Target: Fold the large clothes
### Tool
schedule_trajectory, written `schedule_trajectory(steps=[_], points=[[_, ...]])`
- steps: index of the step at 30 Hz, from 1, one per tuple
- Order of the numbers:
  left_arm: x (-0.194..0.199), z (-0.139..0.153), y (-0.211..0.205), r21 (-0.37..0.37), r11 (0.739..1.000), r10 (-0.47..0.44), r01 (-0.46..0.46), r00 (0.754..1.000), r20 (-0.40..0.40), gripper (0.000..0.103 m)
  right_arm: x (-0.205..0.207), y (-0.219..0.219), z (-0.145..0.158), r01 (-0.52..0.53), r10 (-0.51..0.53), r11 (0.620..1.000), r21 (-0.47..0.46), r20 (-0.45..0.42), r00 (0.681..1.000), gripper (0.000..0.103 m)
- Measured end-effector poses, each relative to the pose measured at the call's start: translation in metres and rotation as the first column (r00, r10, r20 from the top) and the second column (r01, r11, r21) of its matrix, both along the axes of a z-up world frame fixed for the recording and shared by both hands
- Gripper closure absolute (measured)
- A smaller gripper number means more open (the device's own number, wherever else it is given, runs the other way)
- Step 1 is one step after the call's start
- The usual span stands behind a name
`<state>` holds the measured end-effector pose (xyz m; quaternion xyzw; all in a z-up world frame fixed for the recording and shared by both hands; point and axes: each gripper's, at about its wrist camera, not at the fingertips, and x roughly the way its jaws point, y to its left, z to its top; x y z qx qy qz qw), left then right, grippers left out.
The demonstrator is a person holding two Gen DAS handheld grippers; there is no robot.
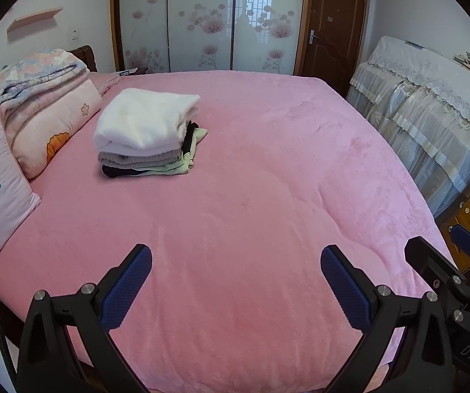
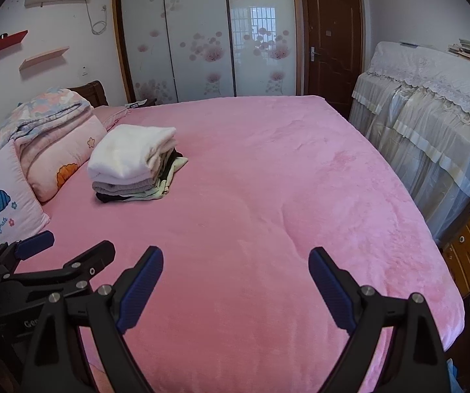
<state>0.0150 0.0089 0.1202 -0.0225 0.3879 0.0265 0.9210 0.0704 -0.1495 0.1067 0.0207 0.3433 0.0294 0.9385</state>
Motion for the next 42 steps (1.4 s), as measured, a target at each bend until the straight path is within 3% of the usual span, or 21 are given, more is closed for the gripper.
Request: schedule_trajectory(steps=[18,42], points=[[0.001,-0.017,0.001,-0.051,0.999,-0.010,0.008,1.000,-0.026,0.001,-0.001,-0.015,-0.015,0.010,-0.010,1.000,0.001,-0.005,1.000,0.012],[-0.002,-0.026,-0.004,0.002,1.000,0.016,-0.016,1.000,-0.002,0.001,-0.001,-0.015,-0.022,0.006,-0.006,1.000,-0.020,-0.007,1.000,0.012]])
